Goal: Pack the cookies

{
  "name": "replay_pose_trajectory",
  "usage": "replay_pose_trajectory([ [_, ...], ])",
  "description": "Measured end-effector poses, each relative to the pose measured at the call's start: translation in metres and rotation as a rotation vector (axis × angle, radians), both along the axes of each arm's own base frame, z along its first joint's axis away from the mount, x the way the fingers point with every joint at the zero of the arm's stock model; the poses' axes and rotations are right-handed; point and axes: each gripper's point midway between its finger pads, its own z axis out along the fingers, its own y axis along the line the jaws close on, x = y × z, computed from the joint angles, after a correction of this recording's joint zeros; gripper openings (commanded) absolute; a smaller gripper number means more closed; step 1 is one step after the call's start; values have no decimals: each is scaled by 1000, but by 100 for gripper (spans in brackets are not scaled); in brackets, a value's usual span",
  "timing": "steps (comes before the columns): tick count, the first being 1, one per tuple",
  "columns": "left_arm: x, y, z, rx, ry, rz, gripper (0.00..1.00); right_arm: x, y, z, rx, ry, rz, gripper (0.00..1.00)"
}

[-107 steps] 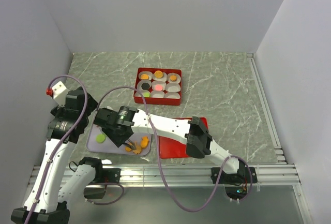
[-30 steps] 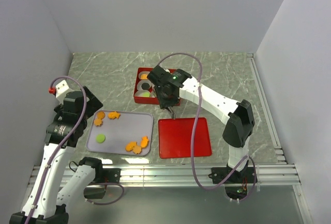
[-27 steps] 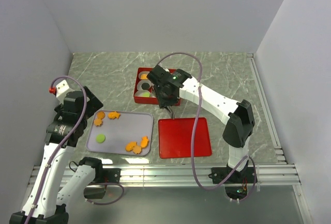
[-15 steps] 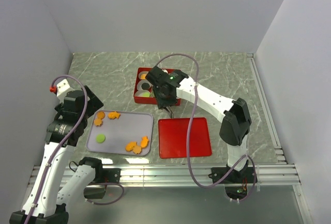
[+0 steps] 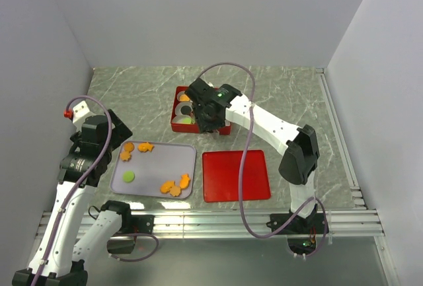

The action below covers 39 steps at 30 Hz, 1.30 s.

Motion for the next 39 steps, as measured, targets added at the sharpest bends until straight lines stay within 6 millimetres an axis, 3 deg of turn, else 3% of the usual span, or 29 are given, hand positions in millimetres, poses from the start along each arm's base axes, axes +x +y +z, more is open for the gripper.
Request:
replay_pose_trajectory([
  [15, 0, 0, 0, 0, 0, 0, 98, 5, -2, 4, -20, -12, -11, 55],
  [28, 0, 0, -1, 1, 4, 1, 97, 10, 15, 54, 73, -86, 3, 55],
  [32, 1, 0, -2, 1, 8, 0, 97, -7, 31, 55, 92, -74, 59, 55],
  [39, 1, 0, -1, 1, 7, 1, 97, -70, 83, 53, 134, -42, 261, 55],
])
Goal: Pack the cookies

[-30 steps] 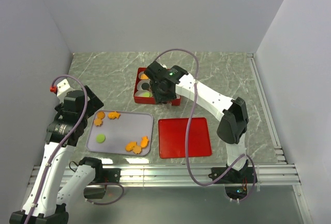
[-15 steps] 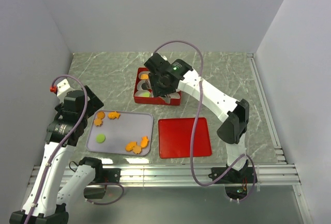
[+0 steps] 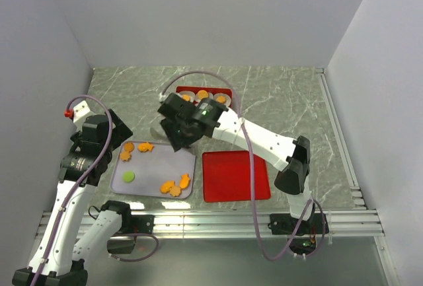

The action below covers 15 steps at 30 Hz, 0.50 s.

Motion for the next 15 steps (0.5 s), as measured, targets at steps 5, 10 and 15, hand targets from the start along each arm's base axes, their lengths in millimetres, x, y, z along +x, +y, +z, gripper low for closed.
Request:
replay_pose_trajectory([
  [5, 0, 0, 0, 0, 0, 0, 97, -36, 18, -15, -1, 44, 101, 55],
  [10, 0, 0, 0, -1, -3, 1, 97, -46, 24, -36, -27, 79, 128, 55],
  [15, 0, 1, 0, -1, -3, 3, 97, -49, 26, -64, -81, 108, 140, 55],
])
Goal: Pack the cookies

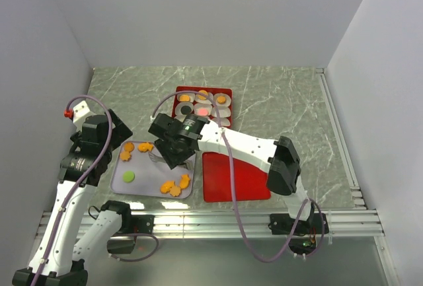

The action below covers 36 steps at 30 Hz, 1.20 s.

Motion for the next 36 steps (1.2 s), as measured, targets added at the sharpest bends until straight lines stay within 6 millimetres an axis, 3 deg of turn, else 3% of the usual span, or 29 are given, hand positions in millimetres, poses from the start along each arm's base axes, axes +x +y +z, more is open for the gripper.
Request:
replay_pose_trajectory([
  [18, 0, 1, 0, 0, 0, 4, 97, 10, 22, -63, -96, 25, 17, 55],
  [27, 0, 1, 0, 0, 0, 4, 97, 18, 43, -58, -62, 9, 35, 56],
  [36, 0, 1, 0, 0, 2, 5, 97, 18, 44, -58, -64, 10, 39, 50],
])
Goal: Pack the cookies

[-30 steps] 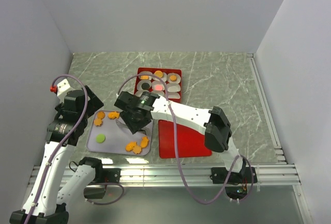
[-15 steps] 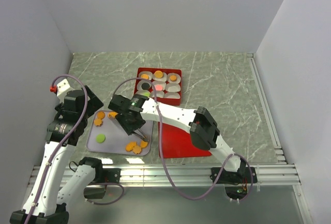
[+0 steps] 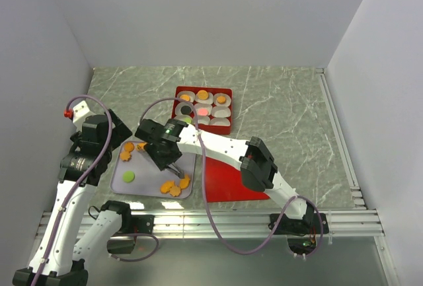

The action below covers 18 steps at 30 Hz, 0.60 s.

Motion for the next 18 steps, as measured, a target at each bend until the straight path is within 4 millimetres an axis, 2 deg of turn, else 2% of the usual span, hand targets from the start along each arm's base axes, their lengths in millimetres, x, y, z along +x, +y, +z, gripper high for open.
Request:
replay_pose_trajectory([
  [5, 0, 0, 0, 0, 0, 0, 96, -1, -2, -4, -11, 3, 9, 38],
  [13, 0, 2, 0, 0, 0, 6, 96, -10, -23, -35, -94, 40, 10, 35],
  [18, 0, 2, 0, 0, 0, 6, 95, -12, -29, -31, -99, 40, 2, 34],
])
